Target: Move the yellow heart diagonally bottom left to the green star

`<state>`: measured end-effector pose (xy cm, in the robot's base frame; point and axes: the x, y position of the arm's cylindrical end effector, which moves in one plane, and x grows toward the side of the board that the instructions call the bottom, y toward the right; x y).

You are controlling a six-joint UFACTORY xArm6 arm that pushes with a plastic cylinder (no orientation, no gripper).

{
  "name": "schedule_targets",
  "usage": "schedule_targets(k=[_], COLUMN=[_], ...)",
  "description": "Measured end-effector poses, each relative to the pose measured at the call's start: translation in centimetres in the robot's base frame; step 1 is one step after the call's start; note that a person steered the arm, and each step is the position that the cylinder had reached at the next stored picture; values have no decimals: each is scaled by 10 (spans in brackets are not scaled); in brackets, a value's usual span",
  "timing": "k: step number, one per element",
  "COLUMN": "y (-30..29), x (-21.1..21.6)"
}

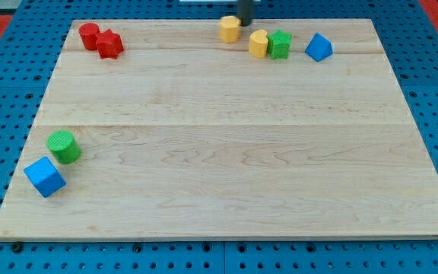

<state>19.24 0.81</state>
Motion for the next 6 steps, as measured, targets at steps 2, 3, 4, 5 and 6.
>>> schedule_targets(k=[2,3,4,5,6], y=[-4,54,80,44,46], x=[30,30,41,68,107])
